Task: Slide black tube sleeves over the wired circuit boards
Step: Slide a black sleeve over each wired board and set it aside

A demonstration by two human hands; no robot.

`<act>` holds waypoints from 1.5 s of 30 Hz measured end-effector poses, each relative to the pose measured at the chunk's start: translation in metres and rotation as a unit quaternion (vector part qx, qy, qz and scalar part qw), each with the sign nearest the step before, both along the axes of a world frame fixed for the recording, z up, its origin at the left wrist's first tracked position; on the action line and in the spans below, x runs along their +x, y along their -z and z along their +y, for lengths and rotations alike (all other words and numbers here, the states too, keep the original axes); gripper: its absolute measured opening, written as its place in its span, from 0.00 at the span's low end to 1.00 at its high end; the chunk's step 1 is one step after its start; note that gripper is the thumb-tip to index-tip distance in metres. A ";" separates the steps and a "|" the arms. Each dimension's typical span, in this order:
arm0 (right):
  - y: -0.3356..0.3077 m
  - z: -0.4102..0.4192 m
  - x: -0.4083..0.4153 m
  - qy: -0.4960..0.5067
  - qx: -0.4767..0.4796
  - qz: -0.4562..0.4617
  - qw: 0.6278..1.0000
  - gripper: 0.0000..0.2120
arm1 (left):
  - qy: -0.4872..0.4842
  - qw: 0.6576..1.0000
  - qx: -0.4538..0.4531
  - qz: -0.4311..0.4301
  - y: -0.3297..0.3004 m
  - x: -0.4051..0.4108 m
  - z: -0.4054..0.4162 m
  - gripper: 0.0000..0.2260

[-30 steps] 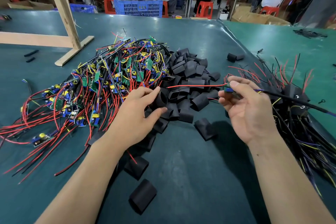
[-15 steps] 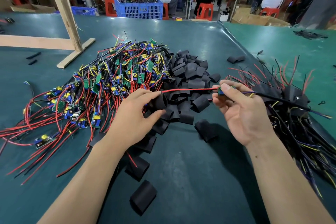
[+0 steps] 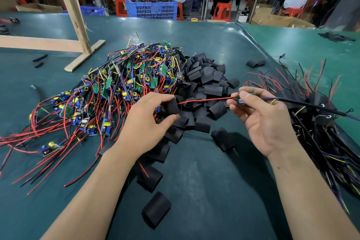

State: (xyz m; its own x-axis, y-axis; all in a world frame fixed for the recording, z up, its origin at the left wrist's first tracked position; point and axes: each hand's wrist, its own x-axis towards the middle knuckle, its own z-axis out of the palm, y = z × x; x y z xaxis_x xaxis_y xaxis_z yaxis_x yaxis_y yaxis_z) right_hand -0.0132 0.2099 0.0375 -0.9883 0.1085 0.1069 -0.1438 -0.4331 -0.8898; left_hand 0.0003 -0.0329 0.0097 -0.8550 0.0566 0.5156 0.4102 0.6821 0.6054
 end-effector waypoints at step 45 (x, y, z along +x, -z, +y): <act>0.012 -0.009 -0.004 0.049 0.020 -0.040 0.998 0.10 | 0.029 0.999 0.023 0.025 0.001 0.000 0.002 0.18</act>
